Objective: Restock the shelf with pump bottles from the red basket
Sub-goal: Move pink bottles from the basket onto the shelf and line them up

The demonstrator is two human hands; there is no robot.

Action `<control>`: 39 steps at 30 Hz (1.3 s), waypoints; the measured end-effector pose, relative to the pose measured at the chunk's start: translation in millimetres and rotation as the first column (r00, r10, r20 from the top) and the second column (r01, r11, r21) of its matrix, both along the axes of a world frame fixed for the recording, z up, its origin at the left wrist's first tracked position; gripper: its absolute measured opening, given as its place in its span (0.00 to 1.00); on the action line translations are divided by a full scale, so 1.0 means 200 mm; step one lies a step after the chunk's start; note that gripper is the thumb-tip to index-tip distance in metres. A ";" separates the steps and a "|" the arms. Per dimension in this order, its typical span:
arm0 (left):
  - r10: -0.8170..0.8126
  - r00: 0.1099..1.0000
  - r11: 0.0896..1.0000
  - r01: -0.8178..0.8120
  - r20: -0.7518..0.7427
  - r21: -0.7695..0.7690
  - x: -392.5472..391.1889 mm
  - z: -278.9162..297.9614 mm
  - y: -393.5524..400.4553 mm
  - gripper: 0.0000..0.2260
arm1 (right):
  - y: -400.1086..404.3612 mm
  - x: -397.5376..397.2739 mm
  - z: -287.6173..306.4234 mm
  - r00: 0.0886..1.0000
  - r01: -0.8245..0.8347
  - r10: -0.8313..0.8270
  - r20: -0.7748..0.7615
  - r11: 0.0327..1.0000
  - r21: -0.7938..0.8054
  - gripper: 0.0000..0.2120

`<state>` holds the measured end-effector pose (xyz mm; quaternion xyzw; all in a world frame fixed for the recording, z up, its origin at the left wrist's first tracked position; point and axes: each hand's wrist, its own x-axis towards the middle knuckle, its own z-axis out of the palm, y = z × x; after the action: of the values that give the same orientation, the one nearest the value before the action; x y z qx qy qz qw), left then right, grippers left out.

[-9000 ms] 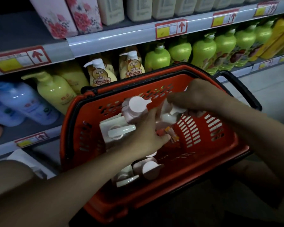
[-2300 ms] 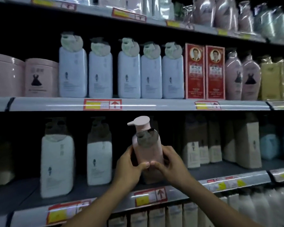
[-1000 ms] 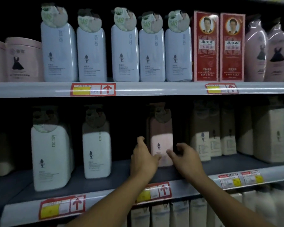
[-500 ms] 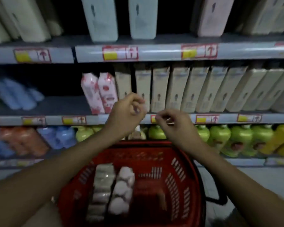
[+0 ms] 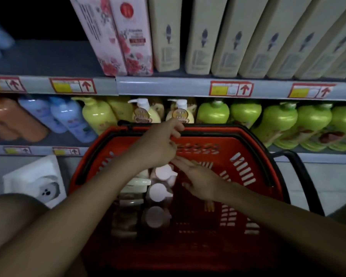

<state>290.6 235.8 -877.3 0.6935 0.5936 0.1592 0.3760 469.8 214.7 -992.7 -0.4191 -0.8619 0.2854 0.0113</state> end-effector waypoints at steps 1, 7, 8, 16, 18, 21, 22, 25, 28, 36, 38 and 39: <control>-0.009 0.999 1.000 0.008 -0.045 -0.025 -0.01 -0.02 0.02 0.20 | 0.01 -0.02 -0.02 1.000 -0.026 0.026 0.002 1.000 0.000 0.42; -0.247 0.919 0.951 0.169 -0.308 -0.259 -0.07 -0.14 -0.03 0.19 | 0.00 -0.09 -0.08 0.994 -0.104 0.101 0.051 0.992 0.066 0.40; -0.261 0.906 0.950 0.180 -0.334 -0.255 -0.07 -0.15 -0.04 0.19 | 0.00 -0.10 -0.08 0.995 -0.100 0.097 0.038 0.991 0.085 0.38; -0.181 0.933 0.966 0.110 -0.310 -0.233 -0.07 -0.17 -0.02 0.21 | 0.02 0.00 -0.12 0.975 0.046 -0.066 -0.211 0.994 -0.095 0.22; -0.141 0.945 0.974 0.079 -0.295 -0.211 -0.08 -0.18 -0.02 0.22 | 0.01 0.03 -0.10 0.947 0.134 -0.166 -0.274 0.982 -0.129 0.20; -0.082 0.969 0.984 0.042 -0.233 -0.174 -0.12 -0.17 -0.02 0.21 | 0.02 0.06 0.01 0.870 0.300 -0.328 -0.367 0.945 -0.132 0.19; -0.072 0.980 0.982 0.036 -0.187 -0.187 -0.13 -0.16 -0.02 0.21 | 0.02 0.07 0.06 0.840 0.360 -0.377 -0.390 0.925 -0.119 0.19; -0.152 0.968 0.988 0.140 -0.199 -0.070 -0.11 -0.14 -0.05 0.28 | 0.05 0.11 0.23 0.756 0.510 -0.494 -0.430 0.856 -0.087 0.20; -0.260 0.937 0.956 0.283 -0.233 0.070 0.02 -0.14 -0.13 0.43 | 0.04 0.14 0.41 0.699 0.579 -0.534 -0.477 0.813 -0.061 0.21; 0.031 0.992 0.968 -0.062 0.126 0.243 0.25 -0.10 -0.18 0.38 | -0.08 0.14 0.72 0.541 0.748 -0.641 -0.544 0.662 -0.036 0.23; 0.070 0.979 0.969 -0.112 0.191 0.218 0.23 -0.06 -0.16 0.34 | -0.09 0.18 0.79 0.508 0.699 -0.602 -0.616 0.706 -0.114 0.23; 0.086 0.952 0.977 -0.137 0.292 0.162 0.22 -0.04 -0.14 0.32 | -0.08 0.22 0.81 0.472 0.649 -0.579 -0.664 0.739 -0.183 0.22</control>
<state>334.4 208.6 -884.9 0.6599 0.5550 0.3311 0.3832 513.2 198.7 -831.1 -0.5623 -0.5973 0.3542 0.4490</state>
